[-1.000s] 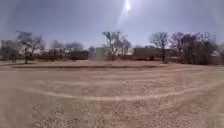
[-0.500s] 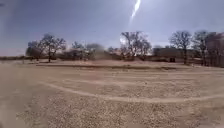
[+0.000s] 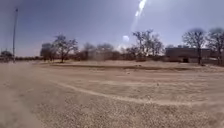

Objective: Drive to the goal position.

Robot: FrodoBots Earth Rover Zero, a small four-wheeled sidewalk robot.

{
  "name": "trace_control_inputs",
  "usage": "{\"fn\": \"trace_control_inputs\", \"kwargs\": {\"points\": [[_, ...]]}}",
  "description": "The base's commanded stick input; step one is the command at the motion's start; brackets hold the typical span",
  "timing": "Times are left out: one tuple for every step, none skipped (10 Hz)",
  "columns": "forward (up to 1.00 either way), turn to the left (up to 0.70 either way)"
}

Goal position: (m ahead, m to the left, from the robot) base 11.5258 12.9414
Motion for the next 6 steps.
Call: {"fn": "trace_control_inputs", "kwargs": {"points": [[0.0, 0.45], [0.0, 0.45], [0.0, 0.45], [0.0, 0.45], [0.0, 0.45], [0.0, 0.45]]}}
